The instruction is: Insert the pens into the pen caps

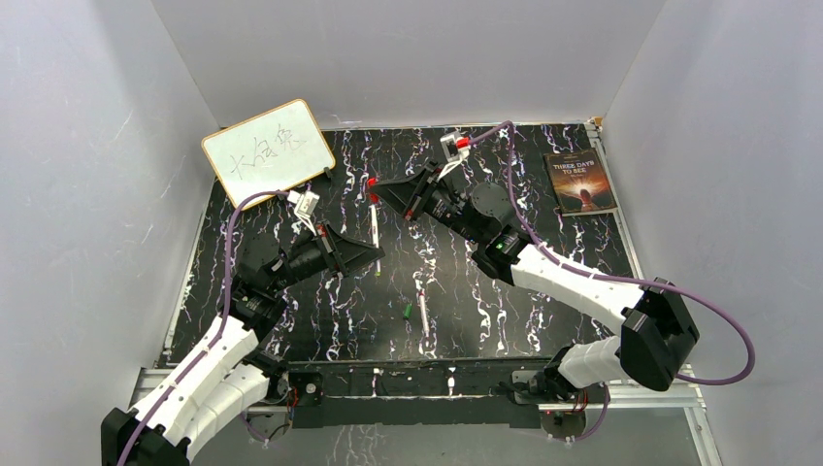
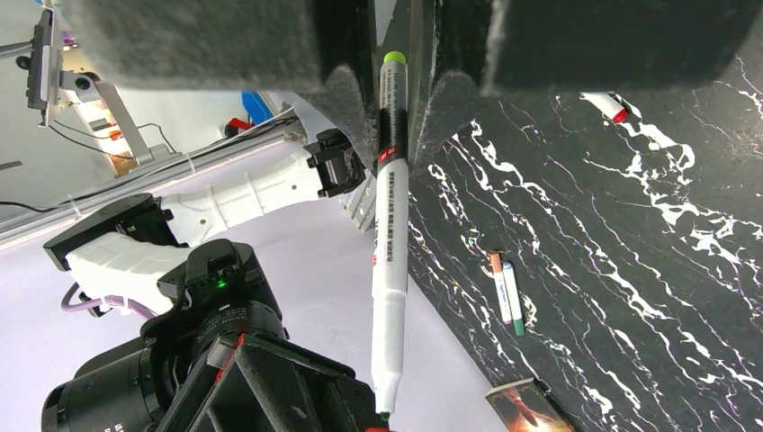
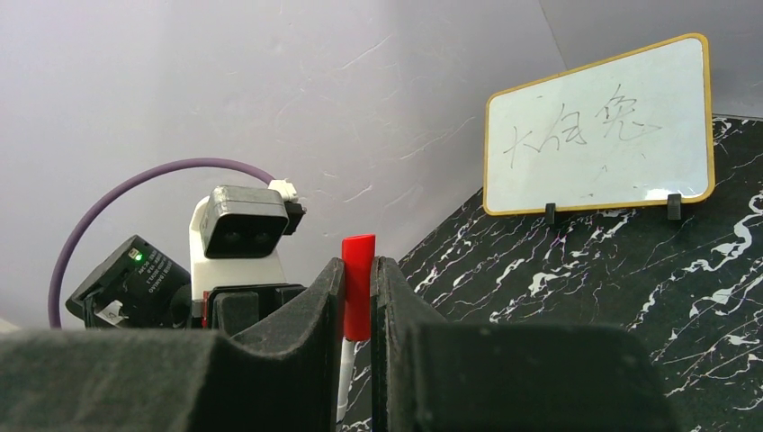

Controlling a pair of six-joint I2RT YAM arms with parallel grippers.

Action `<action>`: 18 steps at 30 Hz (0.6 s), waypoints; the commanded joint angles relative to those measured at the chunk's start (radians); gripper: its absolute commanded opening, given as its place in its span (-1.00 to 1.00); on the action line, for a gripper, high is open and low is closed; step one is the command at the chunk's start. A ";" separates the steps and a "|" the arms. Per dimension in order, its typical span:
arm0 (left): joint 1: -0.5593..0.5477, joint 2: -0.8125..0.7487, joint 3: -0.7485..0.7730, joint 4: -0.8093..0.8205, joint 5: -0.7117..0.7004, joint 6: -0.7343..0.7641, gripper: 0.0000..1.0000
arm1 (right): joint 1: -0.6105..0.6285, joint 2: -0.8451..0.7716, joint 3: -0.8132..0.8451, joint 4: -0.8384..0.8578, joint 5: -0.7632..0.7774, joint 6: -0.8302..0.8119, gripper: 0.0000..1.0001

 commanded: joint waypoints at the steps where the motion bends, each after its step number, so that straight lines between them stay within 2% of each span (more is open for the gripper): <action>1: -0.001 -0.011 0.029 0.025 0.010 0.004 -1.00 | -0.002 -0.035 0.047 0.042 -0.014 -0.016 -1.00; 18: -0.001 -0.027 0.038 -0.002 0.000 0.017 -1.00 | -0.001 -0.029 -0.004 0.076 -0.039 0.024 -1.00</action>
